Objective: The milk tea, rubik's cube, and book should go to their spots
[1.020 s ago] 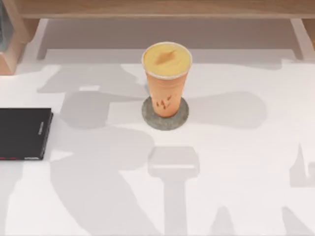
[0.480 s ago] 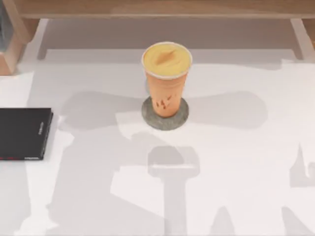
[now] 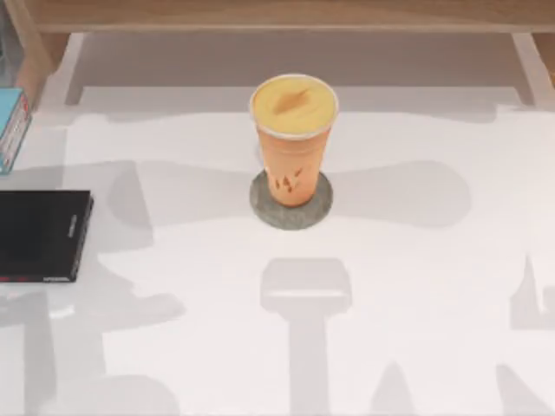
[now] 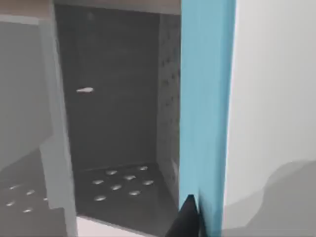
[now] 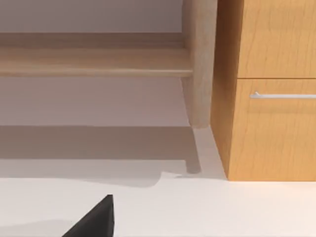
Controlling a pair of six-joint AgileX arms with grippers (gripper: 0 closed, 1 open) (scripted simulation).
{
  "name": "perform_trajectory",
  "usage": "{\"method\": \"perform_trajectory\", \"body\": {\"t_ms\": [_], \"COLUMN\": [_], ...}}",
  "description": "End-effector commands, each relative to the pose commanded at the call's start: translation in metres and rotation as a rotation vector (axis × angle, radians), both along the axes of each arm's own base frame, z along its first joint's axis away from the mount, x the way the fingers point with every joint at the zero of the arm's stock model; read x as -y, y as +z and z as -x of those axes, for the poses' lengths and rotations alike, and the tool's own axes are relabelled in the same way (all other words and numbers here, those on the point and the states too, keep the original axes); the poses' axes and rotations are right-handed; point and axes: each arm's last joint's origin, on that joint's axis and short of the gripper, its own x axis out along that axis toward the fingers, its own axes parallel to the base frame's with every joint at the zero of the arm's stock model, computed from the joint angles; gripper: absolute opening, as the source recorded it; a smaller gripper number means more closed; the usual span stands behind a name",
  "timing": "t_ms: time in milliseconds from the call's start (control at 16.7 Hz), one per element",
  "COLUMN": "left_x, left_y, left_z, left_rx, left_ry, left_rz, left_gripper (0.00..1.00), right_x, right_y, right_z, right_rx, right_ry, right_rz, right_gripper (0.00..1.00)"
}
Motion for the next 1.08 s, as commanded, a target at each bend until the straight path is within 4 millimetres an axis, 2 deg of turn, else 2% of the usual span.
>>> {"method": "perform_trajectory", "body": {"t_ms": [180, 300, 540, 600, 1080], "left_x": [0.018, 0.023, 0.024, 0.022, 0.024], "left_y": [-0.037, -0.048, -0.050, -0.045, -0.052], "left_z": [0.023, 0.030, 0.031, 0.028, 0.027], "left_rx": [-0.179, -0.241, -0.249, -0.223, -0.249], "left_ry": [-0.066, -0.090, -0.094, -0.089, -0.094], "left_rz": [0.001, 0.002, 0.001, -0.008, 0.001], "left_gripper": [0.00, 0.00, 0.00, 0.00, 0.00], "right_x": [0.000, 0.000, 0.000, 0.000, 0.000], "right_y": [0.000, 0.000, 0.000, 0.000, 0.000], "right_z": [0.000, 0.000, 0.000, 0.000, 0.000], "right_rx": [0.000, 0.000, 0.000, 0.000, 0.000], "right_ry": [0.000, 0.000, 0.000, 0.000, 0.000], "right_rz": [0.000, 0.000, 0.000, 0.000, 0.000], "right_gripper": [1.00, 1.00, 1.00, 1.00, 1.00]}}
